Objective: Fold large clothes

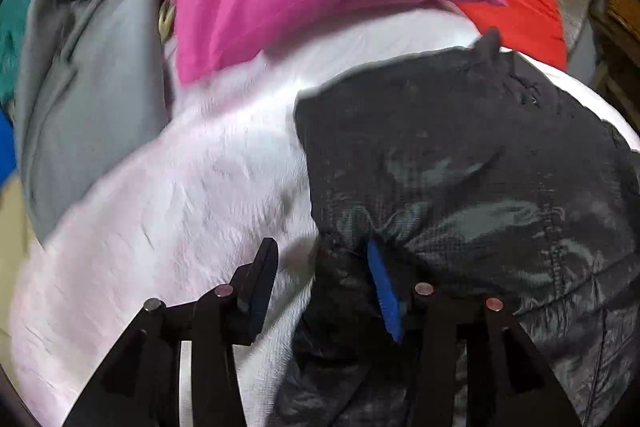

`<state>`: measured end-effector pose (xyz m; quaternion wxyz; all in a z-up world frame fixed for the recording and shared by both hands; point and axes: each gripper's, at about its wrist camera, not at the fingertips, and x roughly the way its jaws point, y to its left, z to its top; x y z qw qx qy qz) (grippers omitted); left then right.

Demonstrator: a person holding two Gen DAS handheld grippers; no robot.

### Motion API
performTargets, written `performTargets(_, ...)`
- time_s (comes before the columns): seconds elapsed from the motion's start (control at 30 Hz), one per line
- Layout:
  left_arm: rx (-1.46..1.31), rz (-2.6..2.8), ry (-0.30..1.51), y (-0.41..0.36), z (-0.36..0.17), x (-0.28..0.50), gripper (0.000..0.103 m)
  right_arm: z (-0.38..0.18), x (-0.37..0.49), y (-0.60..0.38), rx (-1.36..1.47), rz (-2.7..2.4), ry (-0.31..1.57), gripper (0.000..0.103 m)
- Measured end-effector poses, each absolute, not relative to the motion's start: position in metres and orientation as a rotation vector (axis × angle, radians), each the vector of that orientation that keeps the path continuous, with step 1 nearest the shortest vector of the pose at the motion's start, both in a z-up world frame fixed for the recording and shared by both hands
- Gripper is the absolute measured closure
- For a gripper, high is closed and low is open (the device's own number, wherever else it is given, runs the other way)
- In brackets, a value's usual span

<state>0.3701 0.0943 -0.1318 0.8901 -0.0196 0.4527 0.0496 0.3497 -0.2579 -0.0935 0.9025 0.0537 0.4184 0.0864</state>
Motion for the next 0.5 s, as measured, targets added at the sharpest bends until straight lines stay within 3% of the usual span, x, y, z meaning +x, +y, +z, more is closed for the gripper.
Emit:
performTargets(0.27, -0.039, 0.091, 0.832, 0.088, -0.086, 0.359, 0.048, -0.091, 0.347, -0.278, 0.159, 0.145, 0.854, 0.023)
performTargets(0.4, 0.046, 0.145, 0.94, 0.082, -0.124, 0.385, 0.047, -0.121, 0.364, -0.273, 0.123, 0.125, 0.946, 0.022)
performTargets(0.5, -0.018, 0.147, 0.919, 0.091, -0.125, 0.377, 0.046, -0.131, 0.364, -0.268, 0.071, 0.119, 0.962, 0.022)
